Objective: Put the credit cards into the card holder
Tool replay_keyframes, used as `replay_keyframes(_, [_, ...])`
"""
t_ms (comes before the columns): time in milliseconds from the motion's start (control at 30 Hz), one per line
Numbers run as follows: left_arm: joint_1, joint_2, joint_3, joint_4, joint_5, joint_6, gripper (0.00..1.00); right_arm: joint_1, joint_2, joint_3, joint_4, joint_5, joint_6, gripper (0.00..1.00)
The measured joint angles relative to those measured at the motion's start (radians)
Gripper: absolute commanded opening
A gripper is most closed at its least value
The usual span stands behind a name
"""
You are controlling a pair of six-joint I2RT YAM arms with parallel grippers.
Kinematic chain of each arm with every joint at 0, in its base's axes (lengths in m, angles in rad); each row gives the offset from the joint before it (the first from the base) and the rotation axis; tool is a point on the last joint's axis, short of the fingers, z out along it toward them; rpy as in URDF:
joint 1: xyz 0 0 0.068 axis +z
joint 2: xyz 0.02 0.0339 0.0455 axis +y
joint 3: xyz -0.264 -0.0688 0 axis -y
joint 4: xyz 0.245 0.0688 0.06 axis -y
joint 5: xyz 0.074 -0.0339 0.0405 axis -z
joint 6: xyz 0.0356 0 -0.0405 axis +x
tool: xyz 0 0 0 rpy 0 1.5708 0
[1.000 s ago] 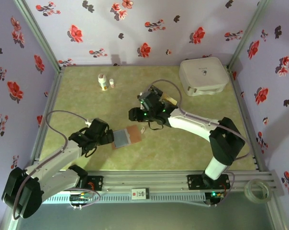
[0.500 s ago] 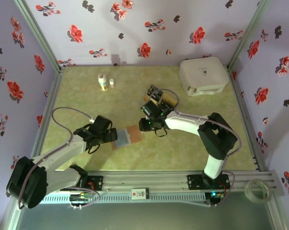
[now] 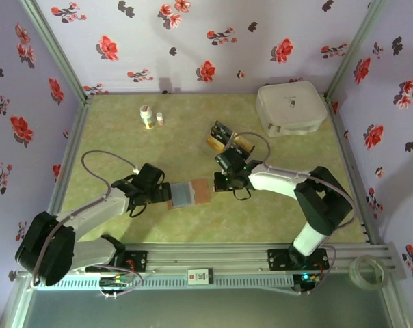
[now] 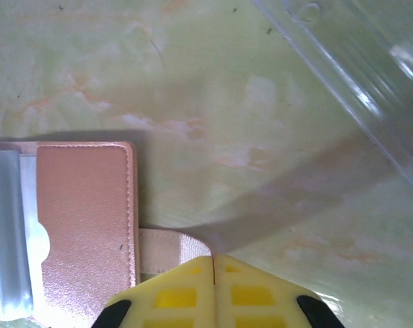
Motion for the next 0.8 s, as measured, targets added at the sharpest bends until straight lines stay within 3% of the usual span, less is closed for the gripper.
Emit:
replay_keyframes(100, [-0.011,0.029,0.009,0.008,0.008,0.003,1.0,-0.004,-0.037,-0.009,-0.011,0.006,0.001,0.41])
replay_keyframes(367, [-0.039,0.056,0.02,0.042,0.022,0.003,1.0,-0.019,-0.255,0.085,-0.151,0.106,-0.055,0.69])
replay_keyframes(467, [-0.043,0.056,0.021,0.05,0.022,0.003,1.0,-0.032,-0.312,0.153,-0.184,0.182,-0.11,0.86])
replay_keyframes(500, [-0.044,0.056,0.022,0.051,0.022,0.003,1.0,-0.037,-0.326,0.173,-0.192,0.209,-0.134,0.97])
replay_keyframes(800, [-0.044,0.056,0.036,0.056,0.021,0.006,1.0,-0.074,-0.268,0.297,-0.245,0.345,-0.27,0.99])
